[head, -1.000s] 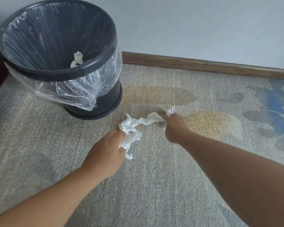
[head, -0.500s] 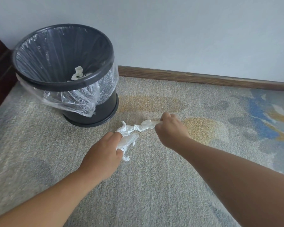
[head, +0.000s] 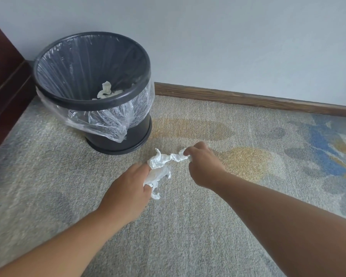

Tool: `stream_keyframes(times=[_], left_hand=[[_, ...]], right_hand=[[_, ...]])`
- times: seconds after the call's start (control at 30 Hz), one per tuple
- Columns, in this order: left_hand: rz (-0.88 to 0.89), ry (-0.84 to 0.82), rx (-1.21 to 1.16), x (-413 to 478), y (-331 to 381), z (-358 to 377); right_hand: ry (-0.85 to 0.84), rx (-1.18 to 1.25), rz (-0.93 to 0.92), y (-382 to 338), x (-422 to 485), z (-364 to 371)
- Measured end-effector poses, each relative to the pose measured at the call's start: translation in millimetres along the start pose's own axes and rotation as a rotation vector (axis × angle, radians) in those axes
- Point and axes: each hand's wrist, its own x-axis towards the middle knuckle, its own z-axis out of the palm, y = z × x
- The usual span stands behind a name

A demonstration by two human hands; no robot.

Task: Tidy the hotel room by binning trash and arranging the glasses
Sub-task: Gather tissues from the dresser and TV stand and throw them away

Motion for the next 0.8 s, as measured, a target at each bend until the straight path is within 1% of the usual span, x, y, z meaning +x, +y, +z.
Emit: stream_keyframes(times=[0.17,0.3,0.43,0.53,0.67,0.8], left_hand=[[-0.016,-0.031,-0.016,4,-13,8],[-0.026,-0.051,-0.021,7,-20,12],[-0.047,-0.067,-0.012,9,-31,15],[-0.054,-0.074,-0.021,10,-38,15],[-0.067,-0.072,-0.022,11,-43,15],[-0.061,-0.062,-0.008,11,-40,13]], right_hand=[[-0.151,-0.095,-0.004,-1,10,15],[-0.260,-0.143,0.026,-3,20,30],[-0.330,-0.166,0.039,1,30,43],[-0.302,-0.186,0.007,5,36,48],[-0.207,-0.182,-0.025,4,38,43],[-0.086,-0.087,0.004,1,36,34]])
